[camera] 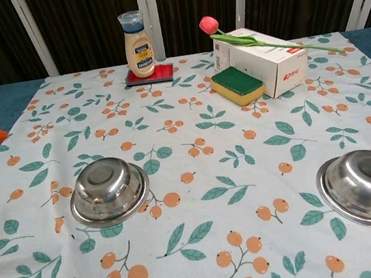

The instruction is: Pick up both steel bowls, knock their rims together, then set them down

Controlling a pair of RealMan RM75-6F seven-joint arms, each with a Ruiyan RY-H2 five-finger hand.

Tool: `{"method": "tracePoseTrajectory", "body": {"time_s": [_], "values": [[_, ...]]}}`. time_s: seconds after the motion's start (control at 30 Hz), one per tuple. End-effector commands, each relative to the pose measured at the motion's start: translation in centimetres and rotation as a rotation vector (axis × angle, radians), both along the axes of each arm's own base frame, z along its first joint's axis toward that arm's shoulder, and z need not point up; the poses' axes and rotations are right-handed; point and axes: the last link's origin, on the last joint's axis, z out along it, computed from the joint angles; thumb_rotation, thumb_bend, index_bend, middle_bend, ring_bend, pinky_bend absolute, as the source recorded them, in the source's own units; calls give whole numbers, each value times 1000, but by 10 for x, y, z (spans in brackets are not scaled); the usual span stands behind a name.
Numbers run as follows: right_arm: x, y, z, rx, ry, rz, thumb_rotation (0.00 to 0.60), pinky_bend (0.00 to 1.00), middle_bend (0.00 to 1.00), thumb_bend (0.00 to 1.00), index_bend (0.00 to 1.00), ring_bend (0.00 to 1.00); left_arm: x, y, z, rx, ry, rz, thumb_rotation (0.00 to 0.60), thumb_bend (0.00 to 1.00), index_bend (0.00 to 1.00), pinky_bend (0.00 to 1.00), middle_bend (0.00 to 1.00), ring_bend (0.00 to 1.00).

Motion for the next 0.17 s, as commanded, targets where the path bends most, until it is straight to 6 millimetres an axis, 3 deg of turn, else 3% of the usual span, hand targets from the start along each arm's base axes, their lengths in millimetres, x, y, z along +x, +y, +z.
{"method": "tracePoseTrajectory", "body": {"time_s": [0.03,0.17], "values": [[-20,2,19,-134,-3,-120,600,91,0,330,0,0,-36,-36,14,185,5,51,585,51,0,122,0,0],[-22,7,31,-140,-47,-128,600,91,0,330,0,0,-39,-29,22,197,-22,65,583,51,0,120,0,0]]}}
